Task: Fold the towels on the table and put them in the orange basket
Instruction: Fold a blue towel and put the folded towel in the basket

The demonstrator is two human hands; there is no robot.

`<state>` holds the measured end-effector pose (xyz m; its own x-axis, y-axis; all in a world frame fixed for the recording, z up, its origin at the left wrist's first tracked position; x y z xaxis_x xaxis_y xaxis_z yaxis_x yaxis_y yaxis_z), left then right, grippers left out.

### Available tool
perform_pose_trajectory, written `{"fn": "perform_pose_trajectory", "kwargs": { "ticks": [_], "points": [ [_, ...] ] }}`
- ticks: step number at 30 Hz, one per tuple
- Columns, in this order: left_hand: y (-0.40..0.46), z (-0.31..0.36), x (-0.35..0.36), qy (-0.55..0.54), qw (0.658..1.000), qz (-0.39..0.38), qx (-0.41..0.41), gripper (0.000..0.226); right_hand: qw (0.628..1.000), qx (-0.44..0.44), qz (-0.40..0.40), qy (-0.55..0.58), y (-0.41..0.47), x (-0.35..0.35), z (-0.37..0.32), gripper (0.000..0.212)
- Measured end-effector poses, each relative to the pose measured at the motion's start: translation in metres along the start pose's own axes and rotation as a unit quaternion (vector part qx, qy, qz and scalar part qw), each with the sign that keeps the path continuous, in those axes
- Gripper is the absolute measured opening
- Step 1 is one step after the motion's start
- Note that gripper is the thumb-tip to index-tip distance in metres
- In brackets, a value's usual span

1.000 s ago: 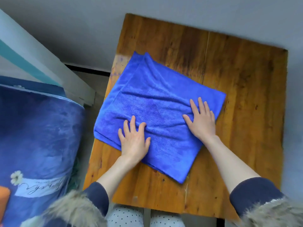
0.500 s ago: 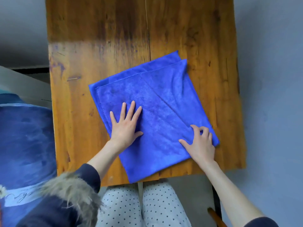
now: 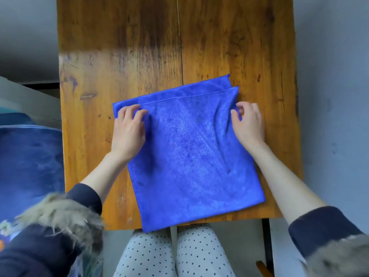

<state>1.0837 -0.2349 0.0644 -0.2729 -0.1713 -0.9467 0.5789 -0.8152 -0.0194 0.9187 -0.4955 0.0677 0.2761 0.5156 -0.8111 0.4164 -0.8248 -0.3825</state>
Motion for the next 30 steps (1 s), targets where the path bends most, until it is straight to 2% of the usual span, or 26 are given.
{"fn": "perform_pose_trajectory", "kwargs": {
  "ticks": [5, 7, 9, 10, 12, 14, 16, 18, 20, 22, 23, 25, 26, 30],
  "points": [
    [0.017, -0.038, -0.001, 0.019, 0.995, -0.017, -0.094, 0.034, 0.997, 0.062, -0.029, 0.028, 0.059, 0.009, -0.024, 0.04],
    [0.015, -0.046, 0.0, 0.015, 0.992, -0.031, -0.12, 0.028, 0.99, 0.114, -0.048, 0.071, 0.071, 0.016, -0.018, 0.03],
    [0.013, -0.053, -0.002, 0.001, 0.987, -0.042, -0.153, 0.027, 0.974, 0.159, -0.069, 0.145, 0.074, 0.02, -0.01, 0.006],
    [0.011, -0.055, -0.004, -0.011, 0.984, -0.048, -0.171, 0.026, 0.969, 0.166, -0.076, 0.169, 0.075, 0.021, -0.007, 0.017],
    [0.007, -0.059, -0.008, -0.083, 0.973, -0.053, -0.208, 0.02, 0.963, 0.158, -0.075, 0.206, 0.072, 0.014, -0.004, 0.014],
    [-0.003, -0.062, -0.013, -0.233, 0.937, -0.018, -0.259, 0.015, 0.957, 0.139, -0.089, 0.239, 0.063, 0.004, -0.007, 0.016],
    [-0.017, -0.06, -0.019, -0.389, 0.873, 0.021, -0.294, 0.012, 0.946, 0.122, -0.124, 0.274, 0.054, -0.005, -0.008, 0.015],
    [-0.029, -0.054, -0.027, -0.501, 0.815, 0.034, -0.288, 0.014, 0.93, 0.107, -0.158, 0.314, 0.044, -0.017, -0.013, 0.017],
    [-0.035, -0.045, -0.041, -0.587, 0.768, 0.032, -0.253, 0.012, 0.898, 0.118, -0.187, 0.38, 0.035, -0.031, -0.018, 0.017],
    [-0.036, -0.04, -0.056, -0.62, 0.753, 0.033, -0.217, 0.026, 0.87, 0.121, -0.203, 0.432, 0.031, -0.044, -0.026, 0.016],
    [-0.034, -0.041, -0.061, -0.625, 0.751, 0.042, -0.208, 0.028, 0.865, 0.114, -0.209, 0.442, 0.03, -0.048, -0.033, 0.015],
    [-0.029, -0.049, -0.065, -0.609, 0.759, 0.065, -0.219, 0.016, 0.868, 0.103, -0.21, 0.439, 0.034, -0.049, -0.043, 0.015],
    [-0.025, -0.058, -0.061, -0.58, 0.774, 0.078, -0.242, 0.009, 0.874, 0.1, -0.206, 0.428, 0.039, -0.046, -0.048, 0.015],
    [-0.008, -0.099, -0.03, -0.408, 0.847, 0.106, -0.323, 0.006, 0.926, 0.093, -0.173, 0.323, 0.068, -0.012, -0.061, 0.017]
  ]
}}
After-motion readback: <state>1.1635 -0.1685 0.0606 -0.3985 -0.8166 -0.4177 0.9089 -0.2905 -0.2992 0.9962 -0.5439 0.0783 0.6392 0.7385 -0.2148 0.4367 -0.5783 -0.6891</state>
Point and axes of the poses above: each hand's wrist, its own y-axis towards the middle knuckle, its own x-axis out of the palm, z = x × y, the point moved 8 cm from there along y, towards the middle knuckle, and after that the axes turned 14 degrees about x, right-handed, at the moved point
